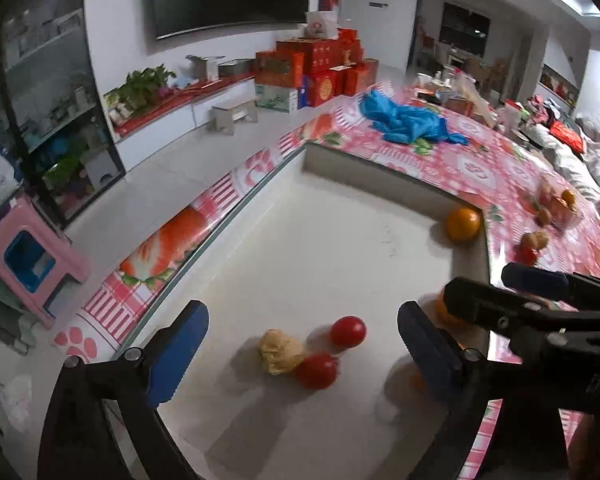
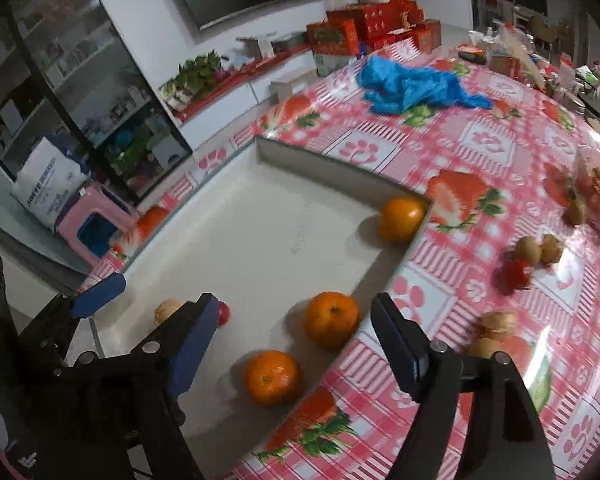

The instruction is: Organize fruits

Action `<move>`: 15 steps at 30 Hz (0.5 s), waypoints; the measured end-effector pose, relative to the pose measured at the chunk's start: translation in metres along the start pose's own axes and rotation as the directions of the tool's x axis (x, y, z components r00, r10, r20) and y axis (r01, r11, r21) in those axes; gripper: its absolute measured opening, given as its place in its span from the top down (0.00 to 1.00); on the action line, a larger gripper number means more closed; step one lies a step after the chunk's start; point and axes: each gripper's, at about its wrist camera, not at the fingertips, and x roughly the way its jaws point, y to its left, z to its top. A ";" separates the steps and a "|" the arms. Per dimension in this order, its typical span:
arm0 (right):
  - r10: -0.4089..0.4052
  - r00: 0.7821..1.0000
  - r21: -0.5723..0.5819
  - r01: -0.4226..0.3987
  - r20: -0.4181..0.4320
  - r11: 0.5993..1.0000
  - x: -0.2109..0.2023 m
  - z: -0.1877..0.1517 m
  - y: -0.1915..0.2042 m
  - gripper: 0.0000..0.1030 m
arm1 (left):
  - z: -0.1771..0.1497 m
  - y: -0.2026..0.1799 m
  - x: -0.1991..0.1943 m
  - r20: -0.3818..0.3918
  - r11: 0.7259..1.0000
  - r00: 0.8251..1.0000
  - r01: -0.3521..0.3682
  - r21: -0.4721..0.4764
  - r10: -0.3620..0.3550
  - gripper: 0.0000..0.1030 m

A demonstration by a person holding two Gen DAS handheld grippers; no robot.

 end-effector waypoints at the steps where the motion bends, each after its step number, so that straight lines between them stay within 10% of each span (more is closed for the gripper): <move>1: -0.008 1.000 0.010 0.007 0.010 1.000 -0.004 0.000 -0.004 0.19 | 0.002 -0.005 -0.003 -0.002 1.000 1.000 0.005 0.014 -0.005 0.07; 7: -0.149 0.984 0.186 0.129 0.096 0.974 -0.052 -0.021 -0.079 0.11 | 0.003 -0.063 -0.032 0.048 0.983 0.993 0.103 0.149 -0.112 0.07; 15: -0.477 0.879 0.359 0.448 -0.008 0.819 -0.095 -0.094 -0.189 0.11 | -0.025 -0.178 -0.025 -0.035 0.918 0.966 0.255 0.305 -0.257 0.07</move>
